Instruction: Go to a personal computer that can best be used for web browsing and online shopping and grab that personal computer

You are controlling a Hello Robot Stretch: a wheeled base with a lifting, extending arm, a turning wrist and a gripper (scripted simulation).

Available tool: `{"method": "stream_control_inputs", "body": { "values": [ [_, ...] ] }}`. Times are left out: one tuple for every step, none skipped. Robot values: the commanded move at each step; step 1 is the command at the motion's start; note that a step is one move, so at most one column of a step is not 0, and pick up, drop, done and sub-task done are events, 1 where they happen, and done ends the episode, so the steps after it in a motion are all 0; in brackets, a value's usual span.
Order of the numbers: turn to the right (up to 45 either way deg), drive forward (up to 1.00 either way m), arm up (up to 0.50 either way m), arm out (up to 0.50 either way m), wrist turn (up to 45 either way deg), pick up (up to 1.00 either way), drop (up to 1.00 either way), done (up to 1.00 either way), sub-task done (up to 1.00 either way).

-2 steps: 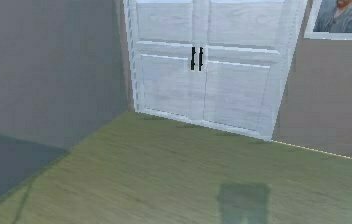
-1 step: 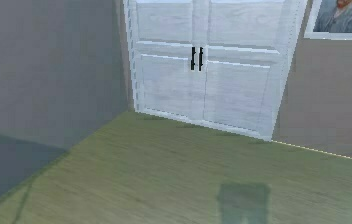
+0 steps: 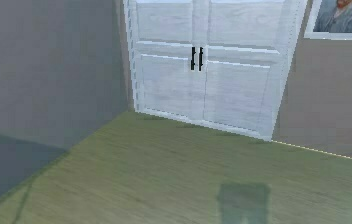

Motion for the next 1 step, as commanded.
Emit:
{"method": "stream_control_inputs", "body": {
  "values": [
    [0.0, 0.0, 0.0, 0.0, 15.0, 0.0, 0.0, 0.0, 0.0]
  ]
}}
